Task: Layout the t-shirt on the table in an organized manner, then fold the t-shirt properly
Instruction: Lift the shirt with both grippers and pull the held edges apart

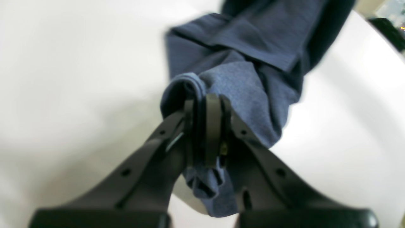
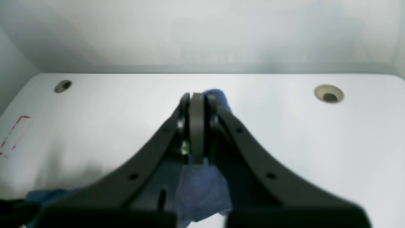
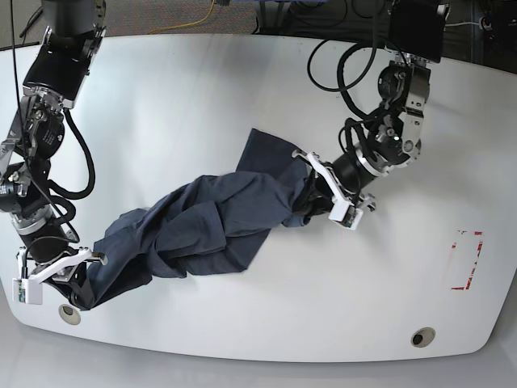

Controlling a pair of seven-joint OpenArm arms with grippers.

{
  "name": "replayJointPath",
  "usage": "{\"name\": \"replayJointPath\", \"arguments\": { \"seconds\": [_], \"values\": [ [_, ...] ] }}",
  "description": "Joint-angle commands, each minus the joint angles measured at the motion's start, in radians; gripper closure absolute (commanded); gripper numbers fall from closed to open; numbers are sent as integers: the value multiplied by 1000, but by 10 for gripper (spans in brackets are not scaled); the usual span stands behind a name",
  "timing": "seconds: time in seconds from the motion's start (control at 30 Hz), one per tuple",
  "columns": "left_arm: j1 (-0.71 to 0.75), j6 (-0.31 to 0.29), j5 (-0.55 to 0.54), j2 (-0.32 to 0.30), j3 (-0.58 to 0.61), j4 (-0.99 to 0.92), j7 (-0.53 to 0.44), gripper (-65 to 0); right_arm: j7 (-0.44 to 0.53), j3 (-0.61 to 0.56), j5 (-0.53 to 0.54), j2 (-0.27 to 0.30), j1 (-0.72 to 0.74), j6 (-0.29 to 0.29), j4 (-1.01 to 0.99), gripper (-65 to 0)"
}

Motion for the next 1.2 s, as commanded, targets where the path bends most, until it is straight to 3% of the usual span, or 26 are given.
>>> {"name": "replayJointPath", "arguments": {
  "seconds": [0.0, 0.5, 0.73, 0.9, 1.17],
  "values": [
    [-45, -7, -20, -30, -19, 59, -33, 0, 36, 7, 15, 19, 27, 6, 14, 0],
    [-194, -7, -22, -186, -121, 160, -29, 0, 36, 1, 15, 20, 127, 6, -91, 0],
    [-279, -7, -22, -197, -241, 161, -28, 0, 33, -2, 16, 45, 202, 6, -151, 0],
    [-375, -7, -22, -240, -269, 161, 49, 0, 33, -37, 18, 51, 257, 6, -189, 0],
    [-501, -7, -22, -245, -322, 160, 141, 0, 33, -69, 21, 69, 352, 6, -255, 0]
  ]
}}
